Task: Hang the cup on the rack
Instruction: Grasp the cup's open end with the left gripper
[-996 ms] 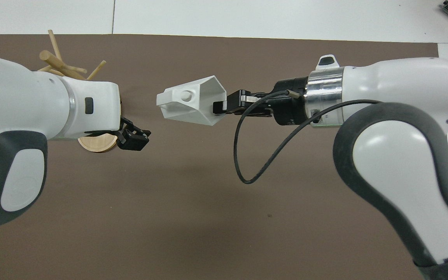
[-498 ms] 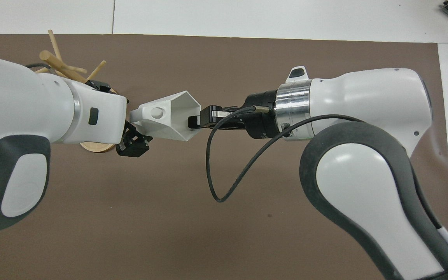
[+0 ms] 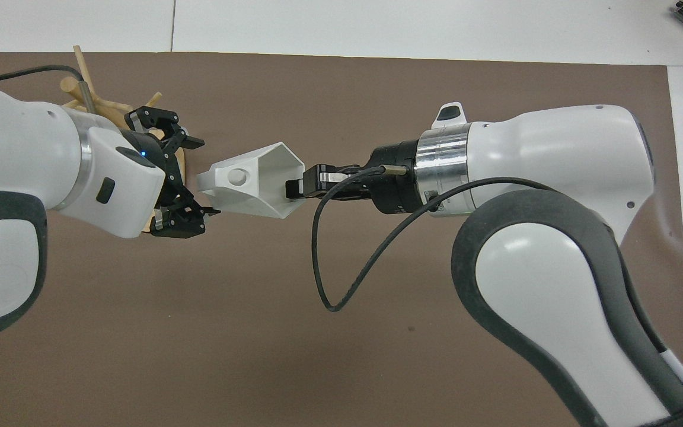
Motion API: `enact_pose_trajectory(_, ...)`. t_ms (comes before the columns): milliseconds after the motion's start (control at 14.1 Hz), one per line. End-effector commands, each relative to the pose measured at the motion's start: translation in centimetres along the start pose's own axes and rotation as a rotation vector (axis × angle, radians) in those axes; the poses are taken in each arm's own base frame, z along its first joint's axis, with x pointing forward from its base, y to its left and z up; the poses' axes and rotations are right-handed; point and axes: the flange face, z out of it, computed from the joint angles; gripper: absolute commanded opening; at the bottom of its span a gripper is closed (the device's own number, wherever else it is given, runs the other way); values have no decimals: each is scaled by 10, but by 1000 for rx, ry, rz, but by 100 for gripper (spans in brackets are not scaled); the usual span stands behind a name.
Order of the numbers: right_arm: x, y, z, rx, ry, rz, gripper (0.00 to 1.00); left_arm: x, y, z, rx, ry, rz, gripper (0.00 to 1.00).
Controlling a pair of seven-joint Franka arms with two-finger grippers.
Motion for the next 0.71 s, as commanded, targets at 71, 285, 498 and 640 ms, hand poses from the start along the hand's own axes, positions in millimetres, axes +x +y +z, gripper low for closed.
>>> enact_pose_trajectory(71, -2, 1, -6, -27, 9, -6, 0, 7, 8, 2, -9, 64, 17, 100)
enact_pose_trajectory(285, -2, 2, -6, -30, 8, -4, 0, 9, 9, 4, -10, 73, 19, 100)
enact_pose_trajectory(498, -2, 2, -6, -33, 8, -6, 0, 23, 13, 6, 16, 101, 31, 100)
enact_pose_trajectory(640, -1, 3, -6, -34, 9, -6, 0, 29, 18, 9, 11, 103, 39, 100)
